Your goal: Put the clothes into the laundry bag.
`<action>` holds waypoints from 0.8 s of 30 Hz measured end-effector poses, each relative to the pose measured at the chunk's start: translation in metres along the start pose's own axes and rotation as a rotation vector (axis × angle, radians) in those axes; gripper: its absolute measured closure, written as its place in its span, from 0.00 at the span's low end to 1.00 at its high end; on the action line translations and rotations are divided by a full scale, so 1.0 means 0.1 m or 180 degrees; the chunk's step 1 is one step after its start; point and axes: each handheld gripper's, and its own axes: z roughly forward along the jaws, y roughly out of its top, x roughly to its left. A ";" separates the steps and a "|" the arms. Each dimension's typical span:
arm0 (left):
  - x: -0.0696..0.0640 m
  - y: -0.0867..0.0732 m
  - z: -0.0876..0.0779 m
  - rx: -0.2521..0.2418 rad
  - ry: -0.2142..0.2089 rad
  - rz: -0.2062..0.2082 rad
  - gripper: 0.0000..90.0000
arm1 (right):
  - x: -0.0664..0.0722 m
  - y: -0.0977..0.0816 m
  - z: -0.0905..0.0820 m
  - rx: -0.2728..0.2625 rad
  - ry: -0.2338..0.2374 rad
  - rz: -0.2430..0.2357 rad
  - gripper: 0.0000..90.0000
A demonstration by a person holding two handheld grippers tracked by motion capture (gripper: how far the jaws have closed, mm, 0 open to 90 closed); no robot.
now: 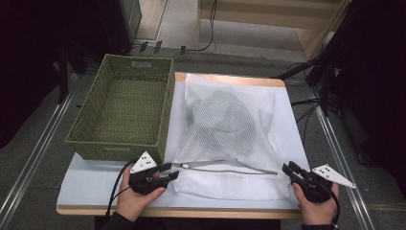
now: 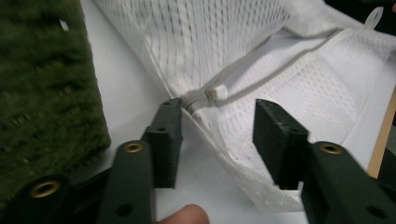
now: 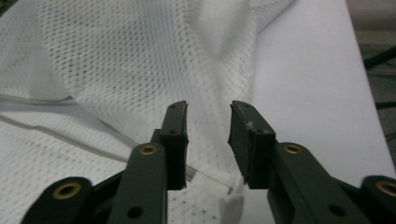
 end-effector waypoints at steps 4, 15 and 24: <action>0.01 -0.02 -0.04 -0.0197 -0.0013 0.0207 0.43 | 0.07 -0.01 0.02 -0.0019 0.0047 -0.0155 0.58; 0.02 -0.01 -0.26 -0.0281 -0.0106 0.0343 0.14 | 0.10 0.01 0.03 -0.0047 0.0229 -0.0228 0.30; 0.16 -0.08 -0.50 -0.0407 -0.0276 0.0300 0.04 | 0.14 0.02 0.00 -0.0014 0.0382 -0.0338 0.15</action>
